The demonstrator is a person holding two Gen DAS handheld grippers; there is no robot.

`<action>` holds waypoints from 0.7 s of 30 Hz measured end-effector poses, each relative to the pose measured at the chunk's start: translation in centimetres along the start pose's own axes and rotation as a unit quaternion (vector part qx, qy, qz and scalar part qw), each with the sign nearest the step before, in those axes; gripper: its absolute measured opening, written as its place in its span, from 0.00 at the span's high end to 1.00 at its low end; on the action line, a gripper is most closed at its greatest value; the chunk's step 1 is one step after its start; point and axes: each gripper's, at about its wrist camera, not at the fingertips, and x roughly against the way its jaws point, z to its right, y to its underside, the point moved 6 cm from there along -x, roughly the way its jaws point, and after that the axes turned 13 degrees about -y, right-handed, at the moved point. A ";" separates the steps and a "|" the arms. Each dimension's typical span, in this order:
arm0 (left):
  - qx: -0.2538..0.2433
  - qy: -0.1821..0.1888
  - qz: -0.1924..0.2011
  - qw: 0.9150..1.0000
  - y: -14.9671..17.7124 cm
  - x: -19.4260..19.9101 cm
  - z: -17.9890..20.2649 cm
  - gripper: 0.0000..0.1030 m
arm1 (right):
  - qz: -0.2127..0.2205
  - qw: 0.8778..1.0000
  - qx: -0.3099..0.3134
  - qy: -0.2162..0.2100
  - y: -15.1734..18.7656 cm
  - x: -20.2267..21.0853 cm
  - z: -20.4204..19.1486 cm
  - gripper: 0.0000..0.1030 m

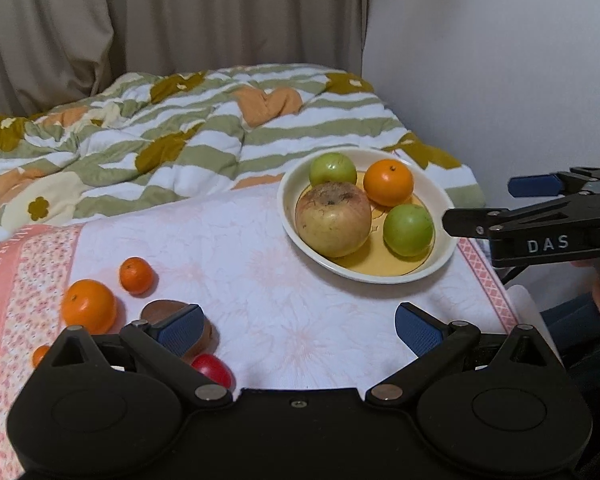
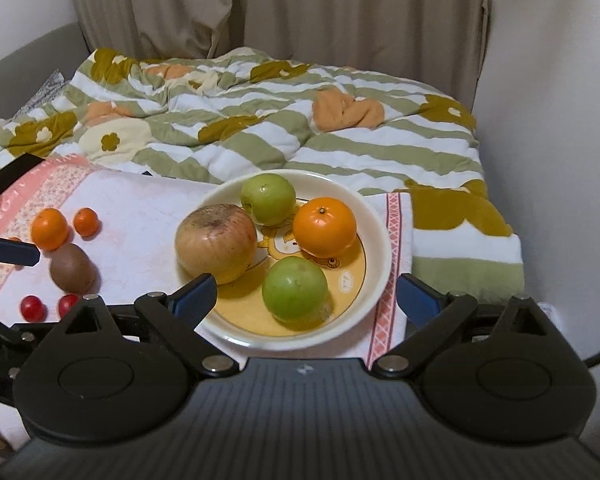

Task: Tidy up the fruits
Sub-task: 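Lift both grippers away from the bowl back over the table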

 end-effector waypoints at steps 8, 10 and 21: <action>0.023 -0.025 0.020 0.999 1.4 4.2 -1.9 0.00 | 0.019 1.000 0.005 -0.008 0.2 4.4 -2.5 0.00; 0.028 -0.033 0.023 0.999 1.9 5.1 -2.7 0.00 | 0.024 1.000 0.006 -0.010 0.3 5.4 -3.4 0.00; 0.067 -0.077 0.049 0.994 4.6 8.9 -10.3 0.00 | 0.044 0.999 -0.011 -0.017 0.4 7.9 -9.4 0.00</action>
